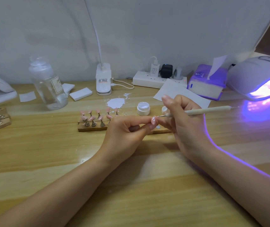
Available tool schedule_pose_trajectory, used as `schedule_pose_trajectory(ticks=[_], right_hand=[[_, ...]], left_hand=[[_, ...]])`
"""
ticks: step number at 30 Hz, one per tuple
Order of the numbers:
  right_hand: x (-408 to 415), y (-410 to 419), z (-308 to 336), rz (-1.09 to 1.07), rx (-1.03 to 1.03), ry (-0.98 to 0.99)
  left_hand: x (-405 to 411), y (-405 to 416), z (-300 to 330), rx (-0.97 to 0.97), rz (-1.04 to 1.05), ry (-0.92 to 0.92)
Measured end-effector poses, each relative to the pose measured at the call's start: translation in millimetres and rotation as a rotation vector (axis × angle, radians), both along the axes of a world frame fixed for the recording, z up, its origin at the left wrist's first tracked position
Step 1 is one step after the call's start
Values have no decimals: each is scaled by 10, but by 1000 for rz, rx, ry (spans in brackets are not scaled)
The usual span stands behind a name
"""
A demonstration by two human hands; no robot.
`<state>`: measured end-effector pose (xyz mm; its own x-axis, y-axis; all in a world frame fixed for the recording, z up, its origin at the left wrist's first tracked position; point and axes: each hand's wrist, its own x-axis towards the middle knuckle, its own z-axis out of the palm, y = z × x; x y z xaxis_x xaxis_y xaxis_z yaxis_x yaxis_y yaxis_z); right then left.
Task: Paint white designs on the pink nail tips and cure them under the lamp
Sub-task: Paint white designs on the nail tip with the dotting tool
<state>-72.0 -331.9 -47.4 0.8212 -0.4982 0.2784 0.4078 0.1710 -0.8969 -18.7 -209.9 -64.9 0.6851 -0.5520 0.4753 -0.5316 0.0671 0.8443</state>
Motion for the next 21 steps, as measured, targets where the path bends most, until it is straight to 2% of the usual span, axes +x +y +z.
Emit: schedule_pose_trajectory(ticks=[4, 9, 21], right_hand=[[7, -8, -26, 16, -130, 15], [20, -23, -45, 39, -184, -1], [13, 6, -45, 3, -107, 29]], left_hand=[[8, 17, -7, -7, 15, 53], [8, 9, 4, -28, 8, 126], [4, 4, -2, -14, 8, 101]])
